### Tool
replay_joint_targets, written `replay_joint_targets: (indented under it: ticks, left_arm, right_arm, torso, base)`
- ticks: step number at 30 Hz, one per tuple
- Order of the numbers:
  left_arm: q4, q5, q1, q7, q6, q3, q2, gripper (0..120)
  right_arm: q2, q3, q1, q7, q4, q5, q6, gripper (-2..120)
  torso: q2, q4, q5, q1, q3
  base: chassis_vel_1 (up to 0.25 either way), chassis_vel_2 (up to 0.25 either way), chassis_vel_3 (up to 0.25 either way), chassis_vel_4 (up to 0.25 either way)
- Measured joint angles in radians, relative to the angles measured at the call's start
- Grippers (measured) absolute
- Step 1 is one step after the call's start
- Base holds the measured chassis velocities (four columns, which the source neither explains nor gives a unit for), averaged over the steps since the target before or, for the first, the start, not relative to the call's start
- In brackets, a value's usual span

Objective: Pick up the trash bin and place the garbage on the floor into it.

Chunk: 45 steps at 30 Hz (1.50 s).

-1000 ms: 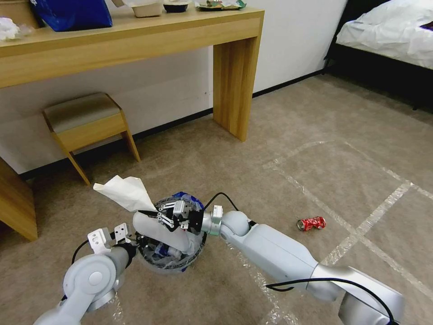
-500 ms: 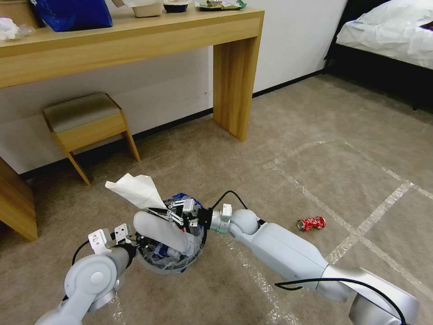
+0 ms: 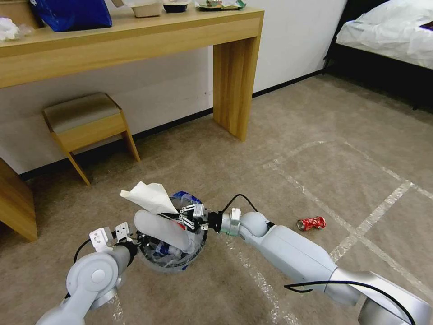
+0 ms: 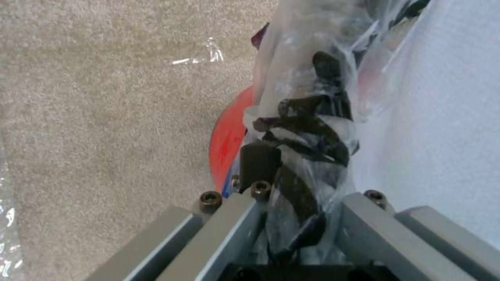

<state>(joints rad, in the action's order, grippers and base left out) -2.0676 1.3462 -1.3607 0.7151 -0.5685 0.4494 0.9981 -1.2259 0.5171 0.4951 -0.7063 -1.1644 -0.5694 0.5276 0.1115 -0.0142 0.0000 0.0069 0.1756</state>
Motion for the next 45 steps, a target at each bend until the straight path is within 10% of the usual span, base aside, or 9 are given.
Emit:
replay_joint_targets:
  ticks: [13, 35, 45]
  left_arm:
    - [-0.020, 0.008, -0.006, 0.005, 0.003, 0.008, 0.002, 0]
    - [-0.032, 0.017, -0.011, 0.017, 0.005, 0.012, 0.007, 0]
    - [-0.033, 0.019, -0.009, 0.023, 0.006, 0.012, 0.002, 0]
  right_arm:
    - [-0.008, 0.022, 0.003, 0.021, -0.009, 0.019, 0.011, 10]
    - [-0.015, 0.042, -0.023, 0.063, 0.015, 0.034, 0.036, 92]
    - [0.016, 0.025, -0.019, 0.066, 0.022, 0.039, 0.050, 100]
  torso:
    - [0.000, 0.0000, 0.0000, 0.000, 0.000]
    - [0.000, 0.0000, 0.0000, 0.000, 0.000]
    - [0.000, -0.0001, 0.0001, 0.000, 0.000]
  base:
    - [0.000, 0.000, 0.000, 0.000]
    - [0.000, 0.000, 0.000, 0.000]
    - [0.000, 0.000, 0.000, 0.000]
